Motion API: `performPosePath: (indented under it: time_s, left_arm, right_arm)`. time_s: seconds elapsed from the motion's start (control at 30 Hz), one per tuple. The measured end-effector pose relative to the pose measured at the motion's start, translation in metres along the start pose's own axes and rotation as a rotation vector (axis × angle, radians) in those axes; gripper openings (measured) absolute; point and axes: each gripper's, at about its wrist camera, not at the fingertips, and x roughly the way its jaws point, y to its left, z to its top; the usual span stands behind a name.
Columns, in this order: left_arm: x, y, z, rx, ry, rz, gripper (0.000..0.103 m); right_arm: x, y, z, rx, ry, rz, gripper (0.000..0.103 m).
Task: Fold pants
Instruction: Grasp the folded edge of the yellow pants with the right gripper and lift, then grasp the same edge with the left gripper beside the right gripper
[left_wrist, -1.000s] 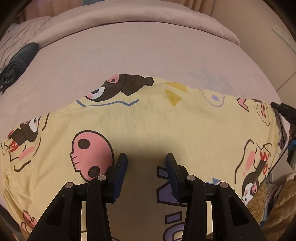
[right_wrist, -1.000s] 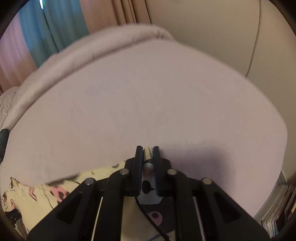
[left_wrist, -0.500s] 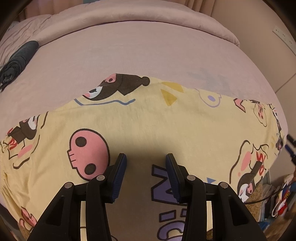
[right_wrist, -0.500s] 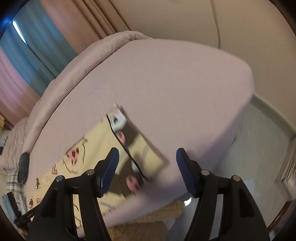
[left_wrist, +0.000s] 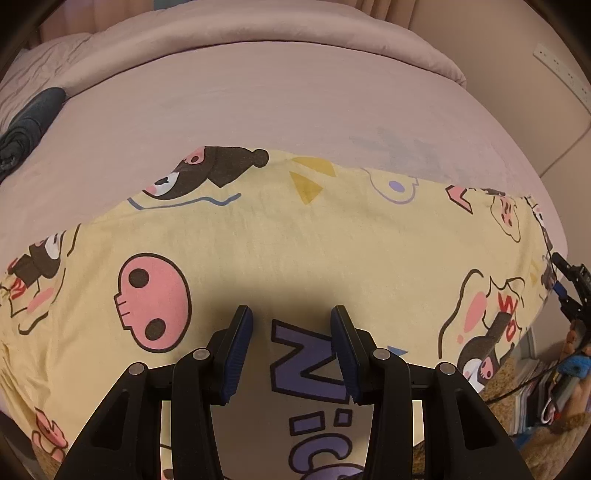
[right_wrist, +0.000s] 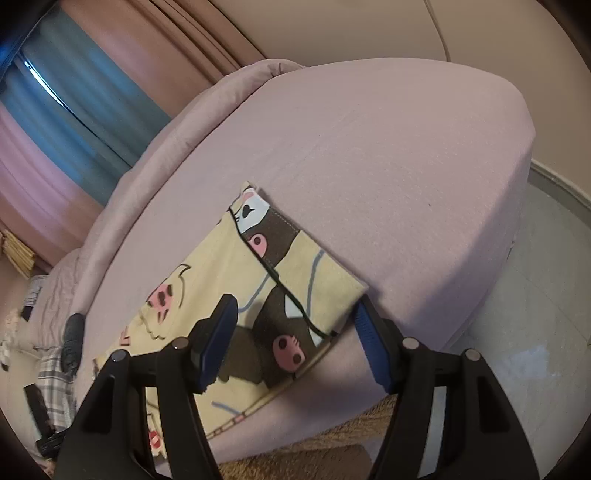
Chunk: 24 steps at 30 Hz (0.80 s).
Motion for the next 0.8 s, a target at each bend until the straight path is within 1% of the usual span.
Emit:
performPosePath:
  time_s: [0.07, 0.1, 0.13, 0.17, 0.2, 0.23, 0.27, 0.3, 0.37, 0.4, 0.53, 0.6, 0.7, 0.8]
  left_arm:
    - [0.0, 0.0, -0.001, -0.002, 0.001, -0.01, 0.043]
    - [0.0, 0.0, -0.001, -0.002, 0.003, -0.013, 0.043]
    - [0.0, 0.0, -0.001, -0.004, 0.004, -0.016, 0.043]
    - [-0.001, 0.0, 0.0, -0.006, 0.005, -0.021, 0.043]
    - [-0.001, -0.001, 0.0, -0.007, 0.007, -0.029, 0.043]
    - [-0.001, -0.001, 0.0, -0.007, 0.011, -0.038, 0.043]
    - [-0.002, -0.001, 0.001, -0.005, 0.012, -0.049, 0.043]
    - [-0.003, -0.003, 0.001, -0.001, 0.013, -0.059, 0.043]
    - [-0.005, -0.005, 0.0, 0.004, 0.011, -0.057, 0.043]
    - [-0.006, -0.005, 0.0, 0.007, 0.008, -0.053, 0.043]
    - [-0.007, -0.005, -0.002, 0.017, 0.011, -0.045, 0.043]
    - [-0.007, -0.005, -0.003, 0.026, 0.016, -0.04, 0.044]
    - [-0.007, -0.01, 0.0, 0.033, 0.009, -0.027, 0.051]
    - [-0.007, -0.008, 0.001, 0.025, 0.008, -0.025, 0.052]
  right_arm:
    - [0.0, 0.0, 0.002, 0.026, -0.027, -0.003, 0.061]
    - [0.0, 0.0, 0.002, 0.039, -0.041, -0.002, 0.05]
    - [0.0, 0.001, 0.003, 0.043, -0.05, -0.01, 0.031]
    - [0.003, 0.003, 0.005, 0.038, -0.051, -0.016, 0.023]
    - [0.005, 0.006, 0.005, 0.031, -0.038, 0.007, 0.014]
    - [0.005, 0.009, 0.004, 0.024, -0.031, 0.024, 0.013]
    - [0.004, 0.014, 0.003, 0.009, -0.039, 0.019, 0.013]
    - [0.002, 0.024, 0.002, -0.034, -0.051, 0.015, 0.012]
    - [-0.003, 0.041, 0.001, -0.112, -0.069, 0.02, 0.012]
    - [-0.004, 0.046, 0.0, -0.127, -0.068, 0.022, 0.012]
    - [-0.005, 0.054, -0.001, -0.143, -0.059, 0.02, 0.012]
    - [-0.003, 0.056, -0.001, -0.15, -0.056, 0.001, 0.012]
    - [-0.003, 0.056, -0.001, -0.145, -0.053, 0.007, 0.012]
    - [-0.003, 0.06, 0.0, -0.152, -0.055, 0.004, 0.012]
